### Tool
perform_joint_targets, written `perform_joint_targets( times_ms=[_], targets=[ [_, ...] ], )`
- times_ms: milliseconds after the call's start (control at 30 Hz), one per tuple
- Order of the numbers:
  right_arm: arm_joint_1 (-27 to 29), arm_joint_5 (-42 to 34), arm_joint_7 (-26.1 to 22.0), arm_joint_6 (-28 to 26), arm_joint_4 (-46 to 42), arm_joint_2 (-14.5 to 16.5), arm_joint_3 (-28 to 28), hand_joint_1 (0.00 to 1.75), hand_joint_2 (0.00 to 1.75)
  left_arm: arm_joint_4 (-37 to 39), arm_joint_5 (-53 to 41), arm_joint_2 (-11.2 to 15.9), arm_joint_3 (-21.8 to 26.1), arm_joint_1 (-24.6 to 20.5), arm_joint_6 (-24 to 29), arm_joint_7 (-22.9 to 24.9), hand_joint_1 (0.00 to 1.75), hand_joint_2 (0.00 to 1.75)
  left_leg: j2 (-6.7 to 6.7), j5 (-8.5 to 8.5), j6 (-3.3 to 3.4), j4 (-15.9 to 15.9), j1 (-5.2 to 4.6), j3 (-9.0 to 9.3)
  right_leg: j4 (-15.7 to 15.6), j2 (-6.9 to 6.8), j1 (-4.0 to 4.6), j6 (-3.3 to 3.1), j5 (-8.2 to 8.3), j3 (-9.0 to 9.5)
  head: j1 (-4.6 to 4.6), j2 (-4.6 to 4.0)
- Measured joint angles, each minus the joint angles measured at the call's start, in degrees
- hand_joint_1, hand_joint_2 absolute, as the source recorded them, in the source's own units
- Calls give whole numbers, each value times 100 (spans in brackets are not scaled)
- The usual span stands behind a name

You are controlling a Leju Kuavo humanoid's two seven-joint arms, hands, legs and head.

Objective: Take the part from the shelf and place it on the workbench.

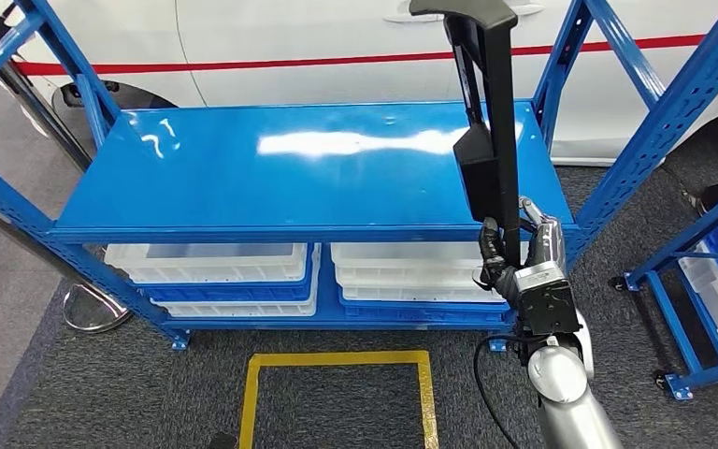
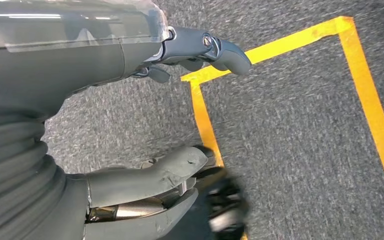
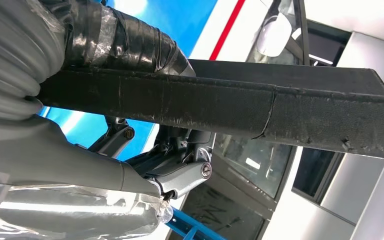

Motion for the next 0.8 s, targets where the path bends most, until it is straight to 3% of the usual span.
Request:
perform_joint_targets(
  times_ms=[67, 167, 200, 233, 333, 367, 433, 500, 567, 700, 733, 800],
  targets=[
    [1, 1, 1, -1, 2, 1, 1, 175, 175, -2, -6, 7, 3, -10, 4, -2, 0, 175, 0, 69, 87, -534, -65, 311, -56, -13, -40, 53, 89, -14, 1, 0],
    [7, 2, 2, -1, 8, 10, 8, 175, 175, -4, -6, 9, 7, -8, 6, -1, 0, 175, 9, 255, 152, -801, -135, 352, -181, -28, -115, 165, 222, -5, -2, 0],
    [10, 2, 2, -1, 10, 12, 11, 175, 175, -4, -6, 7, 7, -8, 6, 0, 0, 175, 17, 348, 167, -925, -138, 379, -177, -24, -112, 184, 193, -17, 0, 0],
    [8, 2, 3, -2, 11, 11, 11, 175, 175, -4, -6, 5, 7, -8, 5, 1, 0, 175, 29, 445, 191, -1032, -130, 389, -76, -17, -101, 194, 62, -56, 1, 0],
    [10, 2, 4, -3, 22, 11, 15, 175, 175, -3, -6, 2, 10, -10, 5, 4, 0, 175, 49, 597, 211, -1075, -117, 260, 727, 2, -83, 215, -618, -281, 5, 0],
    [17, 2, 5, -3, 30, 11, 17, 175, 175, -3, -6, 1, 10, -8, 3, 4, 0, 175, 49, 618, 199, -1032, -115, 186, 935, 1, -87, 236, -716, -299, 5, 0],
    [20, 2, 8, -3, 44, 11, 18, 175, 175, -3, -9, -4, 10, -1, 2, 4, 0, 175, 50, 648, 174, -907, -98, 14, 861, -5, -107, 292, -597, -94, 5, 0],
    [7, 2, 9, -4, 46, 12, 19, 175, 175, -4, -20, -10, 10, 0, 3, 4, 0, 175, 50, 653, 128, -713, -75, -194, 313, -12, -121, 330, -436, 314, 7, 0],
    [4, 3, 9, -7, 43, 13, 24, 175, 175, -5, -34, -11, 11, 2, 6, 4, 0, 175, 44, 646, 66, -525, -74, -347, 8, 4, -103, 277, -413, 488, 4, 0],
    [13, 4, 9, -10, 39, 12, 29, 175, 175, -5, -45, -5, 21, 25, 13, 4, 0, 175, 23, 641, -69, -377, -47, -469, 7, 22, -73, 67, -317, 372, 1, 0],
    [13, 3, 9, -10, 35, 12, 29, 175, 175, -5, -47, -3, 24, 30, 16, 4, 0, 175, 18, 506, -108, -258, -29, -522, -4, 18, -77, 24, -268, 336, 1, 0],
    [14, 3, 9, -9, 28, 14, 29, 175, 175, -5, -49, -3, 30, 30, 21, 4, 0, 175, 14, 39, -178, 262, 14, -691, -12, 14, -76, -22, -176, 243, -3, 0]
  ],
)
